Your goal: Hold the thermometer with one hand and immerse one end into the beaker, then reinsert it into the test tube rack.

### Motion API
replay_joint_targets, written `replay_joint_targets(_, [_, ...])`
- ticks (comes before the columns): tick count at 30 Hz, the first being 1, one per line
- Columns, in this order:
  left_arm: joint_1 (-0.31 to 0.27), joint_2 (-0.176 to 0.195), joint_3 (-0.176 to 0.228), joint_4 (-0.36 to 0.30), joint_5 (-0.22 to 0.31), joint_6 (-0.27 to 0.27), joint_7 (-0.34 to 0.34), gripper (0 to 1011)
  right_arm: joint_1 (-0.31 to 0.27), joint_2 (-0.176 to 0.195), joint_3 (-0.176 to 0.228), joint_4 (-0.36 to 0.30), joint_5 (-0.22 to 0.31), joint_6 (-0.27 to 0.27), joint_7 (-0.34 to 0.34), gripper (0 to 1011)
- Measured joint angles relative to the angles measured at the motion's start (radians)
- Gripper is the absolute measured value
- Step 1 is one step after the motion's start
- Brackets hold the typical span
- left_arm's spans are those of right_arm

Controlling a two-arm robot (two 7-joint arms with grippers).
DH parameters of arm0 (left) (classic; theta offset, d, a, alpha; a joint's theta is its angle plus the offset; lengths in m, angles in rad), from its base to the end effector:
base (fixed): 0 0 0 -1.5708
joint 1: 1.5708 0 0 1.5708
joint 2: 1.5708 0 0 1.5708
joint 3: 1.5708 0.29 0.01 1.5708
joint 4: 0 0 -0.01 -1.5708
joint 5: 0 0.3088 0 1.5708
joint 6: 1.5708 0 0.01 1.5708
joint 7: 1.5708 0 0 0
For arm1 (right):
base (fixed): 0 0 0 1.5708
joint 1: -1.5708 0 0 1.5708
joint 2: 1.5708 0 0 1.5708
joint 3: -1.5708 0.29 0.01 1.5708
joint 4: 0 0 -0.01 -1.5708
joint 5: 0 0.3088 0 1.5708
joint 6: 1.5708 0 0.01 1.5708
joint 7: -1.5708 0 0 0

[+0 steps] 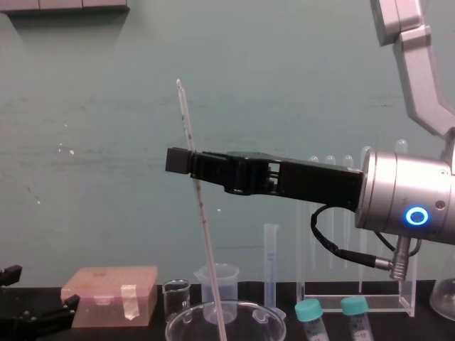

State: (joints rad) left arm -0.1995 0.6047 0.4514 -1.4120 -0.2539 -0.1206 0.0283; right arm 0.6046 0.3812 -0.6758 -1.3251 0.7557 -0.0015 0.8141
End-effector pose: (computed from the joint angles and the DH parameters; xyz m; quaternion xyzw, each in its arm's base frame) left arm 0.3581 0.0827 -0.3023 0.1415 -0.1325 0.5799 0.7913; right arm 0.4443 0.0436 -0.2082 0.0654 0.0101 -0.1294 0.9894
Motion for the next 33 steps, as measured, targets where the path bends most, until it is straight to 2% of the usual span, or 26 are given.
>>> replay_joint_targets(33, [0.000,0.000,0.000,0.000,0.000,0.000,0.000,1008,-0.009,0.008,0.000,-0.017,-0.001,0.002,-0.007,56])
